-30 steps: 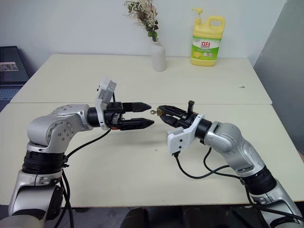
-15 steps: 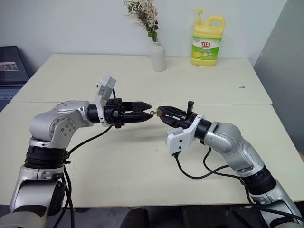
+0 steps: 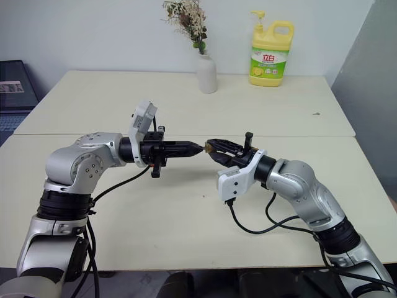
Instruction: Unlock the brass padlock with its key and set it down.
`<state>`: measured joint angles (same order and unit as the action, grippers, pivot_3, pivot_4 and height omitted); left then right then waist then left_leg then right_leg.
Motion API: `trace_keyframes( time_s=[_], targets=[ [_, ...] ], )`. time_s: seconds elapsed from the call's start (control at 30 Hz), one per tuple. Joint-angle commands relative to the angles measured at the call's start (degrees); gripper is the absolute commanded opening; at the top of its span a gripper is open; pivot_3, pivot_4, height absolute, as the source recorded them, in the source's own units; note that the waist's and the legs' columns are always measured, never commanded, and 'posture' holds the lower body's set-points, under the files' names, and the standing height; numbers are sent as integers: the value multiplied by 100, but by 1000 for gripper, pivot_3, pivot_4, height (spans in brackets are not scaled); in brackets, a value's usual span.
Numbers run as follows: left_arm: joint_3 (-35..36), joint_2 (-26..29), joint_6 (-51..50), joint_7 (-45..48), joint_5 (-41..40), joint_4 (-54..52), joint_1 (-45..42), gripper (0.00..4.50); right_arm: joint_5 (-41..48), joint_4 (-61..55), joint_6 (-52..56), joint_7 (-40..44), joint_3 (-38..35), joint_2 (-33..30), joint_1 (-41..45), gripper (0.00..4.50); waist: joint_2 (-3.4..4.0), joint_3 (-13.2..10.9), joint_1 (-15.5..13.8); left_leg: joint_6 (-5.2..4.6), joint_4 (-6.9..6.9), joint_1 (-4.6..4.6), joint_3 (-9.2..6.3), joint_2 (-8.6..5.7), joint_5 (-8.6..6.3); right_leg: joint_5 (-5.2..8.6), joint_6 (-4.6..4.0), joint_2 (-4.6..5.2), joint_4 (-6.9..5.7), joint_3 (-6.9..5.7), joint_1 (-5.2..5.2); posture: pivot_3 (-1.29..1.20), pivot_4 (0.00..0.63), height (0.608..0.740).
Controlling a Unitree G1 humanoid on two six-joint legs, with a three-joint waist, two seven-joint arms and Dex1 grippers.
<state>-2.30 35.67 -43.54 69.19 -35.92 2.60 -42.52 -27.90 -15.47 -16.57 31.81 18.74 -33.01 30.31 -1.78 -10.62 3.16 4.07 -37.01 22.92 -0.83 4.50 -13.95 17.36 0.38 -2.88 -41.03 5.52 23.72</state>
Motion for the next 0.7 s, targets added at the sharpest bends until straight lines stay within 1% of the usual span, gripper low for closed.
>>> trace_keyframes(
  time_s=[0.03,0.3,0.47,0.7],
  targets=[
    [27,-24,105,2,25,-76,-134,0,137,-199,-83,19,-169,26,70,932,0,0,0,0,0,0,0,0,0,0,0,0,0,0,0,0,150,740],
    [-118,-6,903,136,485,-114,-23,0,377,-228,10,159,-209,74,-20,932,0,0,-2,0,0,0,0,0,0,0,0,0,0,1,-1,0,150,740],
    [-272,14,2014,239,1011,-239,216,0,568,-260,105,246,-233,134,-97,932,0,0,0,0,0,-1,2,0,0,0,-1,0,1,2,-1,0,150,740],
    [-388,-59,2793,246,1357,-375,446,0,737,-262,93,337,-249,177,-129,932,0,0,-8,0,0,-1,2,0,0,0,0,1,0,2,-2,0,150,740]
  ],
)
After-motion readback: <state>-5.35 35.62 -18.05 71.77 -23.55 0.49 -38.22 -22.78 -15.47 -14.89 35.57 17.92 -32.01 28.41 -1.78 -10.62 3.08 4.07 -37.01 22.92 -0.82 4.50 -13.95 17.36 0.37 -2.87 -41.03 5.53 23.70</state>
